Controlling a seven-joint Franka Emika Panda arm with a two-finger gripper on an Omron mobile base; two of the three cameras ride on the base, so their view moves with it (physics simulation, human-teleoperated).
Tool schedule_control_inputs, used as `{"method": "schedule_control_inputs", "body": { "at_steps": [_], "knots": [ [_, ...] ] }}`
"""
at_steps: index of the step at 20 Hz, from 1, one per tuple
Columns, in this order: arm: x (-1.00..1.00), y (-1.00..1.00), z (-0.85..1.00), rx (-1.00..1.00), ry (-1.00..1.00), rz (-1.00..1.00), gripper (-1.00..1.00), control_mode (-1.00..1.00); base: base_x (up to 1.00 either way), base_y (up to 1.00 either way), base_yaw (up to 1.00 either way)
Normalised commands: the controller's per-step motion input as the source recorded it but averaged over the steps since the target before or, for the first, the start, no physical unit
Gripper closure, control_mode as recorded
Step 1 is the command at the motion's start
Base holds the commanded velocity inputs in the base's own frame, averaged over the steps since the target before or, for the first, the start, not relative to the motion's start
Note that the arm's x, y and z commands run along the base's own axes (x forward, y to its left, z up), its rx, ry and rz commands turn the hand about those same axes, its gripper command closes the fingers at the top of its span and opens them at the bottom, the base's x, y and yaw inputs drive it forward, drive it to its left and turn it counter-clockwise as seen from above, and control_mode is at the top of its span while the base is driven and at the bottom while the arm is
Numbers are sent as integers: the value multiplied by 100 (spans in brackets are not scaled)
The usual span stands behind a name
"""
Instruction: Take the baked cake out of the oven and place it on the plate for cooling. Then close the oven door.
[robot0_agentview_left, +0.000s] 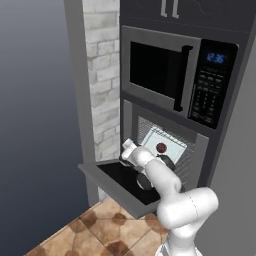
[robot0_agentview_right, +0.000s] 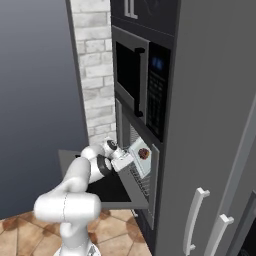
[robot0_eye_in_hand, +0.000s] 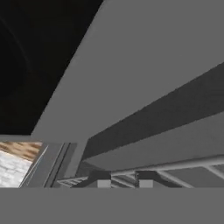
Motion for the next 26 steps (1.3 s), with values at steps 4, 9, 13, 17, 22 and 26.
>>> {"method": "schedule_control_inputs", "body": {
  "at_steps": [4, 9, 13, 17, 22, 26],
  "knots": [
    [-69, 47, -18, 6, 16, 0, 100, -100, 0, 0, 0],
    [-83, 44, -3, 8, 14, 0, 100, -100, 0, 0, 0],
    [-98, 46, 0, 10, 13, 0, 100, -100, 0, 0, 0],
    [-100, 52, 0, 8, 11, 0, 100, -100, 0, 0, 0],
    [-100, 50, 0, 8, 11, 0, 100, -100, 0, 0, 0],
    [-95, 37, 8, 8, 5, 0, 100, -100, 0, 0, 0]
  ]
}}
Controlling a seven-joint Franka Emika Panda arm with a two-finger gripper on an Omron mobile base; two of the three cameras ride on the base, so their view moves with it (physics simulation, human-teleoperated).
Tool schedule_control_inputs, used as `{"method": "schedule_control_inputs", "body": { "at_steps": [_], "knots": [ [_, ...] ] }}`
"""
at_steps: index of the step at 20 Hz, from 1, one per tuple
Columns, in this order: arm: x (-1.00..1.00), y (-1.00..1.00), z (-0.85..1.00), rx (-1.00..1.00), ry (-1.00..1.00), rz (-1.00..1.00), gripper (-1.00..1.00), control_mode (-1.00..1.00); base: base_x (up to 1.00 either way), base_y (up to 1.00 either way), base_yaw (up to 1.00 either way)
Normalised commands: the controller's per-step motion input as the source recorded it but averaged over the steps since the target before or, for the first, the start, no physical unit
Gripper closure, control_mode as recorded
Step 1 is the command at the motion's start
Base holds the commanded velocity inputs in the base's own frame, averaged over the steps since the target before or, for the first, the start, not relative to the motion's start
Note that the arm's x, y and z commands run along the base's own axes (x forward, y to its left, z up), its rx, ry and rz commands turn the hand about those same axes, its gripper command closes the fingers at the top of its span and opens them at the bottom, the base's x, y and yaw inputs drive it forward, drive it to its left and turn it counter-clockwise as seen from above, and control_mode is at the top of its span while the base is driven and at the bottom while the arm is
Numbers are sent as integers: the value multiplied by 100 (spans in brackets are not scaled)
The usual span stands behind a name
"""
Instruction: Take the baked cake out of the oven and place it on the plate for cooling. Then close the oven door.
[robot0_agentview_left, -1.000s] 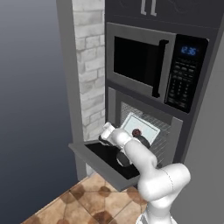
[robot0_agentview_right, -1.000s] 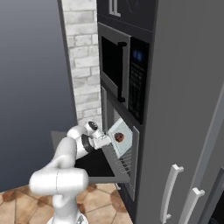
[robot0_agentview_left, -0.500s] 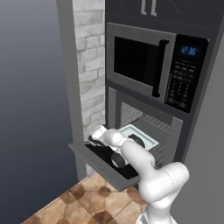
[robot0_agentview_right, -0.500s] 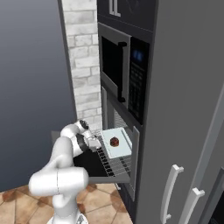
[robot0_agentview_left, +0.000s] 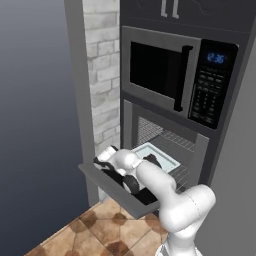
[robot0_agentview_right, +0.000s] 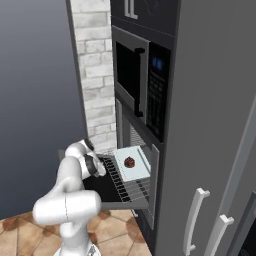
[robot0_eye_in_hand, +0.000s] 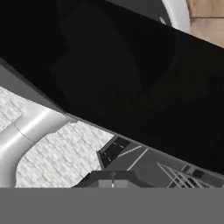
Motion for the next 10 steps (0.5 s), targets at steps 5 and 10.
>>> {"method": "schedule_control_inputs", "body": {
  "at_steps": [5, 10],
  "knots": [
    [-78, 1, 93, 7, -22, 0, 100, -100, 0, 0, 0],
    [-54, -1, 100, 0, -29, 0, -100, -100, 0, 0, 0]
  ]
}}
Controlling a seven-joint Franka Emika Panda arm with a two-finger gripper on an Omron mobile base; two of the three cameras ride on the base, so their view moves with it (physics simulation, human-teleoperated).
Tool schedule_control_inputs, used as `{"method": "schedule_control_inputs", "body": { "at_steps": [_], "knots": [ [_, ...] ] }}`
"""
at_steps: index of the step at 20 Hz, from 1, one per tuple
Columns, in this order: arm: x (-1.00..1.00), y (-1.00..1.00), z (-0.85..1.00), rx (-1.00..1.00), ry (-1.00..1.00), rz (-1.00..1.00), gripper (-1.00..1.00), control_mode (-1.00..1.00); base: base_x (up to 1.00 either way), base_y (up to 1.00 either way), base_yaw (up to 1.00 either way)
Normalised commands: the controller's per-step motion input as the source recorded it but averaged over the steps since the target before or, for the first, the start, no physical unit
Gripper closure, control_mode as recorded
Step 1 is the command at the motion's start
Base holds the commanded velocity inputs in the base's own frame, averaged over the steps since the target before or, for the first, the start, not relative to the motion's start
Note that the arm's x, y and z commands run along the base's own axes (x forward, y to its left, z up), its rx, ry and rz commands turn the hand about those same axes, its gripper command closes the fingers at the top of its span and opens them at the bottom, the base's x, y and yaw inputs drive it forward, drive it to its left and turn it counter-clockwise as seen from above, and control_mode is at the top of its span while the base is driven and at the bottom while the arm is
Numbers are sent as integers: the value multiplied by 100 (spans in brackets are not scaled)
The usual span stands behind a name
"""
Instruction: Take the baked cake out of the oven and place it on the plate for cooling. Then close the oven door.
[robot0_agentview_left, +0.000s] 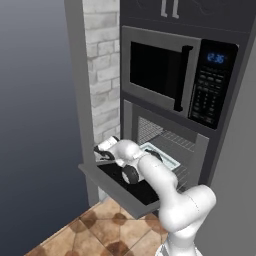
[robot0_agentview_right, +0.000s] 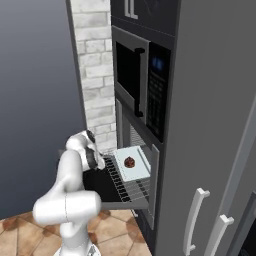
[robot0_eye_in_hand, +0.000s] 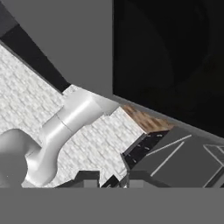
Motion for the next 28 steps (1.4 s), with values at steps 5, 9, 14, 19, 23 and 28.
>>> {"method": "schedule_control_inputs", "body": {
  "at_steps": [5, 9, 14, 19, 23, 28],
  "knots": [
    [-42, -28, 94, 0, -22, 2, -100, -100, 0, 0, 0],
    [-27, -40, 59, -3, -17, 11, -100, -100, 0, 0, 0],
    [-9, -44, 24, -4, -19, 15, -100, -100, 0, 0, 0],
    [-1, -7, 22, 11, -37, 19, -100, -100, 0, 0, 0],
    [0, 0, 13, 20, -49, 2, -100, -100, 0, 0, 0],
    [3, 0, 0, 9, -44, 0, -100, -100, 0, 0, 0]
  ]
}}
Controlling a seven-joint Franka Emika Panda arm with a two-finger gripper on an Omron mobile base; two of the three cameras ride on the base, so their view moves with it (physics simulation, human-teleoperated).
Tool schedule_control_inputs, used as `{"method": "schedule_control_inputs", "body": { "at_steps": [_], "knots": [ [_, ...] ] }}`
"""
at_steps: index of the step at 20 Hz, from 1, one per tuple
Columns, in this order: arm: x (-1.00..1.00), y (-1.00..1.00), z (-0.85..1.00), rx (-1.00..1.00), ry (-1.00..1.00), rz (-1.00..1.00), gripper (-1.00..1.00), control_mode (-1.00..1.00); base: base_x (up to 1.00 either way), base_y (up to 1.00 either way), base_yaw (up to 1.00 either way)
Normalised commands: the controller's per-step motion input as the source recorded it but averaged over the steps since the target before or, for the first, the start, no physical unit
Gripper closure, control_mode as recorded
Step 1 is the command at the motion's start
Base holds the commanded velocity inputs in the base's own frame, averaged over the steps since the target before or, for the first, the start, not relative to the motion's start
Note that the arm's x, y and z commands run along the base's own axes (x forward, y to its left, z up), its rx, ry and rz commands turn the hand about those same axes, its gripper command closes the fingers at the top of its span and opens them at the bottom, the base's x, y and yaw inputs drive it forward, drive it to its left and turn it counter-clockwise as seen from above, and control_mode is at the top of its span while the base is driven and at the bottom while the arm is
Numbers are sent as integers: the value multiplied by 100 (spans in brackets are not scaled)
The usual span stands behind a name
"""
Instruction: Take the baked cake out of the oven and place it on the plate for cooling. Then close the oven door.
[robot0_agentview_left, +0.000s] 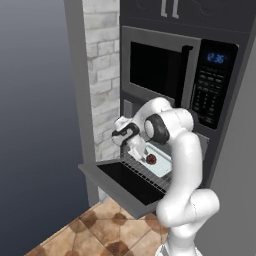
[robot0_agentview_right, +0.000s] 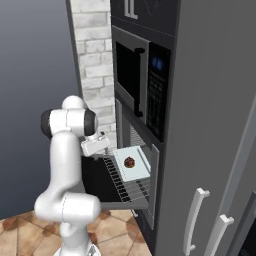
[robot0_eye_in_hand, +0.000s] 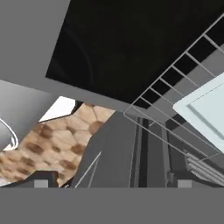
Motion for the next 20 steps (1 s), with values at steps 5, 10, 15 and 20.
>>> {"method": "schedule_control_inputs", "body": {
  "at_steps": [5, 10, 15, 20],
  "knots": [
    [15, 0, -4, -1, -40, 0, -100, -100, 0, 0, 0],
    [39, 0, -9, -9, -21, 0, -100, -100, 0, 0, 0],
    [63, 0, -19, -7, -2, -3, -100, -100, 0, 0, 0],
    [66, 0, -22, -6, 0, -3, -100, -100, 0, 0, 0]
  ]
}}
